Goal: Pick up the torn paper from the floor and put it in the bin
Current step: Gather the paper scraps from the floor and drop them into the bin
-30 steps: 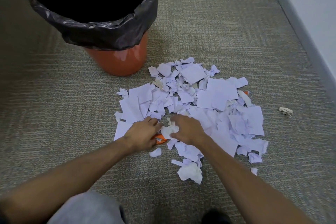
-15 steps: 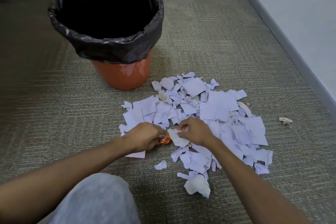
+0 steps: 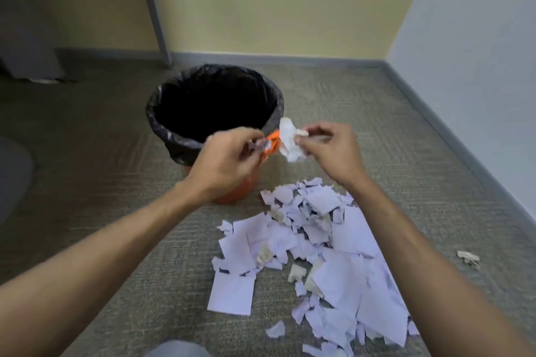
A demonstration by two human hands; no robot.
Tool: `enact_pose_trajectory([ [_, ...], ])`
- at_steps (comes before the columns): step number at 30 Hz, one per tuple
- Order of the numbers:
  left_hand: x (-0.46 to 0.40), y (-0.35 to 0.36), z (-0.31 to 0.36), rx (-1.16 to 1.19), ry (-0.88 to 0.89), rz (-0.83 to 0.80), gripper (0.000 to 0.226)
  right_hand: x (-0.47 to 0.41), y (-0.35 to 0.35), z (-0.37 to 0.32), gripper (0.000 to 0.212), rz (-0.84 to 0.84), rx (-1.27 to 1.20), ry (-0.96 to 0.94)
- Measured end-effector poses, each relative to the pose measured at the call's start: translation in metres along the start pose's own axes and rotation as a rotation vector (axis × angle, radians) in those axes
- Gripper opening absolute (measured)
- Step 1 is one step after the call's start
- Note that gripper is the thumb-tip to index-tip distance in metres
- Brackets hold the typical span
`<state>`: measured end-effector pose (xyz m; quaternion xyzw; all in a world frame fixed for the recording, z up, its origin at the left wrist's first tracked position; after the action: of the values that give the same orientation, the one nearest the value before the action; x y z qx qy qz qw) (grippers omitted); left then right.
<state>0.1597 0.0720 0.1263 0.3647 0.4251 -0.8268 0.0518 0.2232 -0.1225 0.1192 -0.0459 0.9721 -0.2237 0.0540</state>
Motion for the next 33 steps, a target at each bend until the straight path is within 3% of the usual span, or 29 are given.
enact_pose_trajectory([
  [3, -0.029, -0.036, -0.022, -0.052, -0.078, 0.116, 0.015, -0.031, 0.013, -0.049, 0.008, 0.051, 0.027, -0.094],
  [6, -0.046, -0.056, -0.042, -0.168, -0.156, 0.128, 0.018, -0.058, 0.038, -0.076, 0.010, 0.069, 0.086, -0.132],
  [11, -0.050, -0.053, -0.057, -0.457, -0.268, -0.075, 0.033, -0.084, 0.078, -0.070, 0.009, -0.045, 0.274, -0.089],
  [15, -0.031, -0.042, -0.052, -0.546, -0.161, -0.067, 0.040, -0.065, 0.072, -0.056, 0.030, -0.012, 0.292, -0.108],
  [19, 0.003, -0.035, -0.027, -0.562, 0.042, 0.042, 0.031, -0.025, 0.053, -0.034, 0.029, 0.093, 0.215, -0.151],
  [21, 0.028, -0.022, -0.017, -0.542, 0.096, 0.022, 0.025, -0.001, 0.052, -0.005, 0.026, 0.098, 0.200, -0.124],
  [24, 0.074, 0.009, -0.011, -0.499, 0.125, -0.117, 0.021, 0.034, 0.065, 0.050, 0.023, 0.005, 0.255, -0.059],
  [28, 0.135, 0.056, -0.023, -0.423, 0.000, -0.357, 0.027, 0.064, 0.096, 0.125, 0.032, -0.197, 0.425, 0.102],
  [33, 0.194, 0.108, -0.047, -0.426, -0.272, -0.741, 0.067, 0.085, 0.129, 0.177, 0.060, -0.414, 0.675, 0.112],
])
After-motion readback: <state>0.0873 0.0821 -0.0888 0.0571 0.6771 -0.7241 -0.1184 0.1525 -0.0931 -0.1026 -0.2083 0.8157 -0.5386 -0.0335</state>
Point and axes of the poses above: each hand's wrist, its own x-axis away from the middle knuckle, its own y-axis out of the palm, z = x × y, the point moved 6 cm from there along -x, towards the middle knuckle, and after that the axes turned 8 degrees about y, right-handed, at the moved point
